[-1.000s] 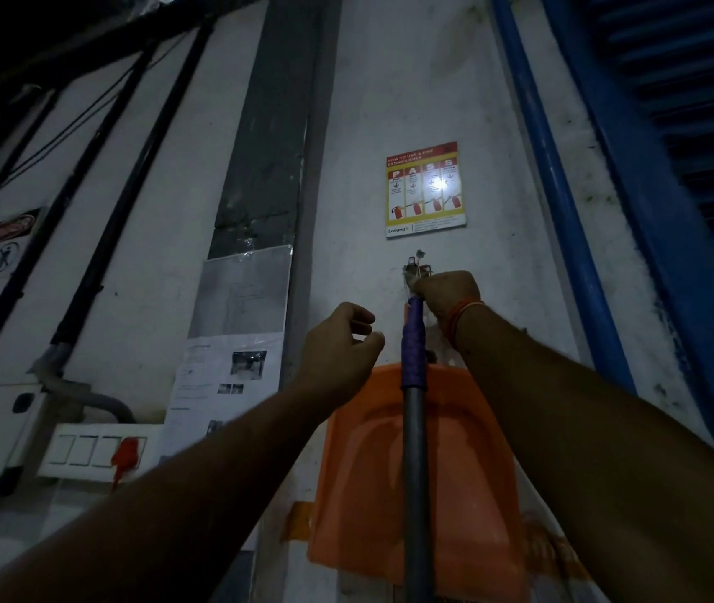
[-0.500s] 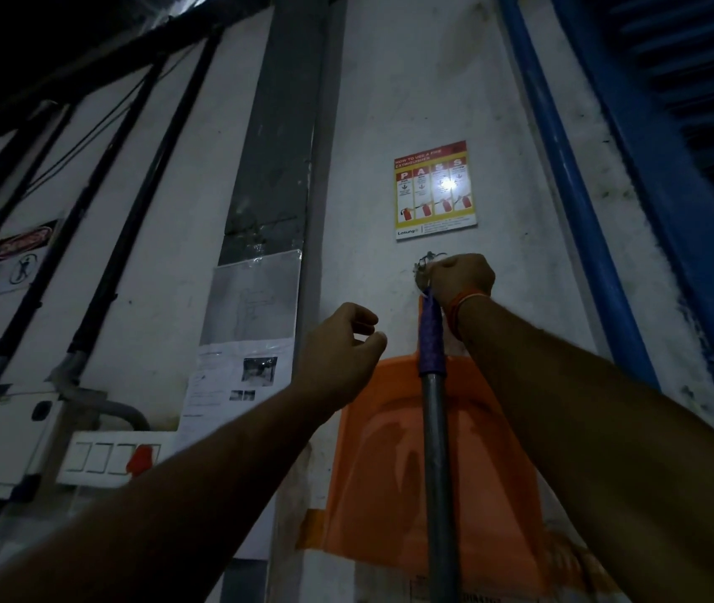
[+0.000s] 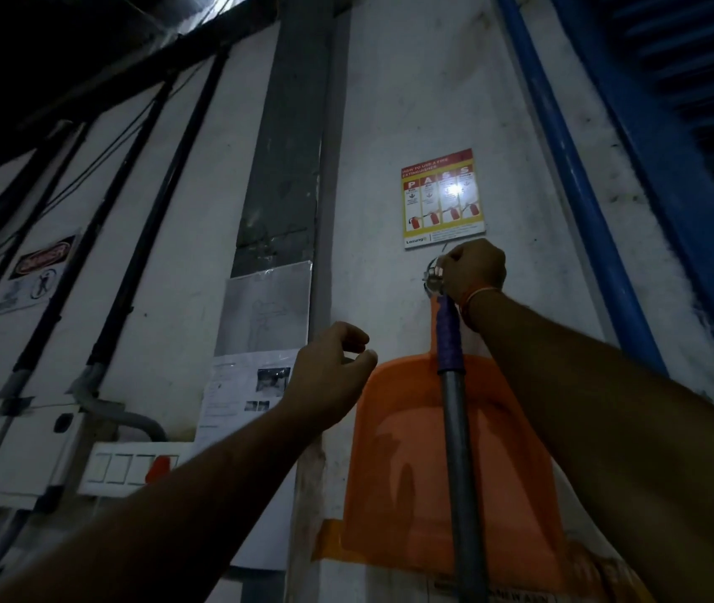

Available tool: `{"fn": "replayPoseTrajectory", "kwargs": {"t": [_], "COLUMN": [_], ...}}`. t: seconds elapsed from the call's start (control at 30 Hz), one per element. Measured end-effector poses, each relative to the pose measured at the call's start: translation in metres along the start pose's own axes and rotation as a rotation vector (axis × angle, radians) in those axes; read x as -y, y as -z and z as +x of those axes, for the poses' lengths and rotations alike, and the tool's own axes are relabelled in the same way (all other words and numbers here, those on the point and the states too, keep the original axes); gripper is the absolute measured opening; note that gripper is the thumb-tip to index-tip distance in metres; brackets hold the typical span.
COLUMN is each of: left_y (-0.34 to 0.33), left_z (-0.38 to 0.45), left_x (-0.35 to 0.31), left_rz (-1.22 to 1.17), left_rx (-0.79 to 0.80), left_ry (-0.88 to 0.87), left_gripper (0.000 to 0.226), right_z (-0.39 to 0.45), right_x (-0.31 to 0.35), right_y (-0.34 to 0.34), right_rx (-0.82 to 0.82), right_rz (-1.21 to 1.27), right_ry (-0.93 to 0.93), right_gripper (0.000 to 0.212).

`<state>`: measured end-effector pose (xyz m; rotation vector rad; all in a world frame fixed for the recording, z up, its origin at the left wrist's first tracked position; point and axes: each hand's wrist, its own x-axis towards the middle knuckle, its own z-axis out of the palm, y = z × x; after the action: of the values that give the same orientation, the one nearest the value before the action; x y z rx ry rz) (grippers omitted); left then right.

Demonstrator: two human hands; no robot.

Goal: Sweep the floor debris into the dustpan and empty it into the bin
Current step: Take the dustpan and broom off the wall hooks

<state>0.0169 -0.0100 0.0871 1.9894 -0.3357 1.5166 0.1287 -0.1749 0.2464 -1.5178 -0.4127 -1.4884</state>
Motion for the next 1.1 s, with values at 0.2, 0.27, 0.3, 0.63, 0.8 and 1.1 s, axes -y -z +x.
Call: {"fn": "replayPoseTrajectory", "kwargs": {"t": [0.2, 0.27, 0.3, 0.63, 0.8, 1.1], "left_y": [0.012, 0.018, 0.021, 0.036, 0.029, 0.020], "left_z": [0.000, 0.000, -0.001, 0.003, 0.014, -0.003], "left_x": [0.005, 0.007, 0.008, 0.025, 0.014, 0.010], "left_rz": [0.038, 0.047, 0.048, -0.043, -0.311, -0.371], "left_rx": [0.004, -0.001, -0.006, -0.063, -0.030, 0.136], "left_ry": [-0.004, 0.003, 0.007, 0.071, 0.204, 0.331], "left_gripper": [0.031, 0.031, 0.031, 0.026, 0.030, 0.031], "right_z": [0.002, -0.003, -0.006, -0.039, -0.071, -0.140], "right_x": [0.013, 0.015, 0.015, 0.001, -0.009, -0.009], "right_y": [-0.007, -0.012, -0.013, 0.003, 0.011, 0.005], "right_rx": [0.074, 0.074, 0.067, 0.274, 0.482, 0.672], "right_rz": [-0.026, 0.041, 0.075, 0.526, 0.620, 0.579], "right_ry": [0.000, 0.018, 0.036, 0.099, 0.075, 0.106], "right_gripper": [0.027, 0.022, 0.021, 0.011, 0.014, 0.013]}}
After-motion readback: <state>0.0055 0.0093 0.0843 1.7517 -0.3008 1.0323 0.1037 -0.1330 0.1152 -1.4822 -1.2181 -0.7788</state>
